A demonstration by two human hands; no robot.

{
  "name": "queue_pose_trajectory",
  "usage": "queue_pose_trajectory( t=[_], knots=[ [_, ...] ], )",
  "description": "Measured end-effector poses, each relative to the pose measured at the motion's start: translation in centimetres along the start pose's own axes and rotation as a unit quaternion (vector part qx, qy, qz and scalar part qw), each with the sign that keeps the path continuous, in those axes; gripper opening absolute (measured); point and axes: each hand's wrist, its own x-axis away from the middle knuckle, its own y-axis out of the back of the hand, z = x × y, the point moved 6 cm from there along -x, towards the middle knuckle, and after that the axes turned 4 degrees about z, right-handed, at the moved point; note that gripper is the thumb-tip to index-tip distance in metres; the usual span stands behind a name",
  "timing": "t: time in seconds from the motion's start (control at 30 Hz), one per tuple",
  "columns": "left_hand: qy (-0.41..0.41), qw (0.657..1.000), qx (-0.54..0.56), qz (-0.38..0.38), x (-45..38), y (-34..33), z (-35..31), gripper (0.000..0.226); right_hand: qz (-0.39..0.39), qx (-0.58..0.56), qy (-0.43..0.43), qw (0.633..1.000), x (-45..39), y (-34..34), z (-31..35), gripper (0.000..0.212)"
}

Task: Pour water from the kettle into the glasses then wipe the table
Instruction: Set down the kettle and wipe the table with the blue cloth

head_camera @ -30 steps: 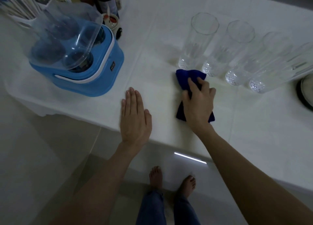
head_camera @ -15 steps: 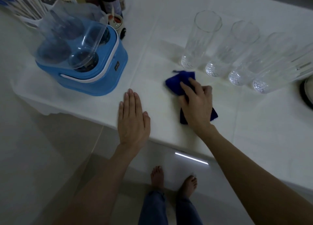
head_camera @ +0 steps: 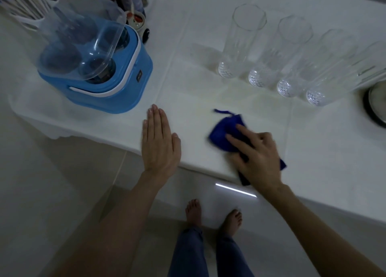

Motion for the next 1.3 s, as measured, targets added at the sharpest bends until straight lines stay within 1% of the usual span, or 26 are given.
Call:
queue_pose_trajectory(
  t=[0.1,0.13,0.17,0.2,0.27,0.37,0.47,0.53,0.63,0.7,0.77,0.83,0.87,0.9,0.93,1.0,1.07,1.13,1.2,1.3],
  knots=[
    [0.006,1.0,-0.004,0.003,0.0,-0.1,0.0,0.068,-0.047,0.026,-0.159,0.986,-2.2,0.5,-3.6,0.04],
    [0.006,1.0,-0.007,0.003,-0.1,-0.2,-0.1,0.068,-0.056,0.019,-0.194,0.979,-3.5,0.0,-3.5,0.041],
    [0.005,1.0,-0.009,0.0,-0.1,-0.2,-0.1,0.067,-0.059,0.009,-0.203,0.977,-4.9,-0.8,-2.7,0.042],
    [0.004,1.0,-0.009,-0.002,-0.1,-0.2,-0.1,0.067,-0.057,0.0,-0.19,0.98,-6.1,-1.7,-1.3,0.043],
    [0.001,1.0,-0.004,-0.007,0.0,-0.2,0.0,0.065,-0.048,-0.009,-0.13,0.99,-6.9,-3.0,2.3,0.041],
    [-0.006,1.0,0.005,-0.008,0.1,-0.2,0.1,0.065,-0.02,-0.03,-0.06,0.998,-3.7,-3.5,6.2,0.038],
    [-0.007,1.0,0.009,-0.004,0.1,-0.2,0.1,0.065,0.024,-0.034,0.008,0.999,1.5,-2.8,6.4,0.035],
    [-0.007,1.0,0.002,-0.003,0.1,-0.2,0.1,0.065,0.032,-0.018,0.013,0.999,4.6,-1.6,4.0,0.033],
    [-0.001,1.0,-0.014,-0.004,0.1,-0.1,0.1,0.065,-0.002,0.037,-0.034,0.999,8.0,1.7,-1.4,0.034],
    [-0.001,1.0,-0.02,-0.005,0.1,-0.1,-0.1,0.065,-0.029,0.078,-0.09,0.992,8.8,4.0,-4.7,0.035],
    [-0.002,1.0,-0.02,-0.009,0.1,-0.1,-0.2,0.064,-0.062,0.088,-0.189,0.976,7.4,5.0,-7.2,0.038],
    [0.001,1.0,-0.023,-0.011,0.2,-0.1,-0.3,0.063,-0.089,0.056,-0.291,0.951,4.0,4.1,-8.4,0.045],
    [0.002,1.0,-0.024,-0.014,0.2,-0.2,-0.3,0.063,-0.09,0.039,-0.314,0.944,1.7,3.2,-8.1,0.048],
    [0.0,1.0,-0.024,-0.017,0.2,-0.2,-0.2,0.063,-0.083,0.028,-0.311,0.946,-0.5,2.0,-7.4,0.048],
    [-0.004,1.0,-0.022,-0.019,0.2,-0.3,-0.2,0.062,-0.072,0.02,-0.284,0.956,-2.5,0.8,-6.1,0.046],
    [-0.01,1.0,-0.014,-0.023,0.2,-0.3,-0.1,0.062,-0.061,0.022,-0.187,0.98,-4.6,-0.8,-2.7,0.041],
    [-0.015,1.0,-0.011,-0.021,0.2,-0.3,-0.1,0.062,-0.03,0.011,-0.094,0.995,-3.7,-1.3,-0.3,0.038],
    [-0.016,1.0,-0.013,-0.017,0.1,-0.3,-0.1,0.062,0.005,-0.01,-0.032,0.999,-1.2,-1.0,0.2,0.037],
    [-0.013,1.0,-0.014,-0.014,0.1,-0.3,-0.1,0.062,0.016,-0.014,-0.009,1.0,1.7,0.1,-1.0,0.036],
    [-0.008,1.0,-0.011,0.0,0.2,-0.3,0.0,0.063,-0.005,0.012,-0.05,0.999,5.4,2.3,-4.5,0.035]
  ],
)
